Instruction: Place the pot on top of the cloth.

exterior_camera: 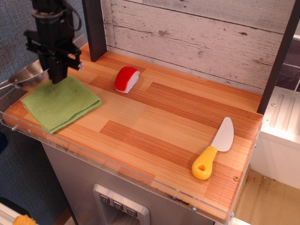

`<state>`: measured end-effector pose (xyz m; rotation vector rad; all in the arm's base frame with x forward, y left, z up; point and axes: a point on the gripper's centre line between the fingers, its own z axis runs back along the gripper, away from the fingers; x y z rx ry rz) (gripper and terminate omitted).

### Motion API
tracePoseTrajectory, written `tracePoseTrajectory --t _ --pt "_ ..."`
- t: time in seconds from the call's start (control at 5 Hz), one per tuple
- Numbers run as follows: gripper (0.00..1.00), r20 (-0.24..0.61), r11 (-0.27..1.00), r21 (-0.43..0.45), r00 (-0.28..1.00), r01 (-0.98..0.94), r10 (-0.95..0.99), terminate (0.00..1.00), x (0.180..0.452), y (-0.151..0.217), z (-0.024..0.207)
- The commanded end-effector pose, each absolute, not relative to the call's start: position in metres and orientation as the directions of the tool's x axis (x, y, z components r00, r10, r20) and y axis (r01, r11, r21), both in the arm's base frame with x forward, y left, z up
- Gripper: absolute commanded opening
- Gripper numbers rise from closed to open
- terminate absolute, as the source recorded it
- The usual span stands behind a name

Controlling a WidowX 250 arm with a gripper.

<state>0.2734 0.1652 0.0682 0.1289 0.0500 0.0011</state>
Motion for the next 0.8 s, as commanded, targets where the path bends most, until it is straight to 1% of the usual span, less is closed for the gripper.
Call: tracePoseTrajectory --t 0.0,0.2,0.4,0.6 --pt "0.0 -0.078 0.984 0.167 0.996 0.061 -0.048 0.0 0.264 0.14 0.058" --pt "0.0 -0.101 0.983 0.17 0.994 0.064 -0.048 0.0 0.265 0.139 0.048" --pt "1.0 -0.123 0.987 0.163 0.992 0.003 0.017 0.0 0.263 0.142 0.045" --pt "1.0 -0.098 0.994 0.108 0.995 0.024 -0.013 0.0 0.26 0.143 0.054"
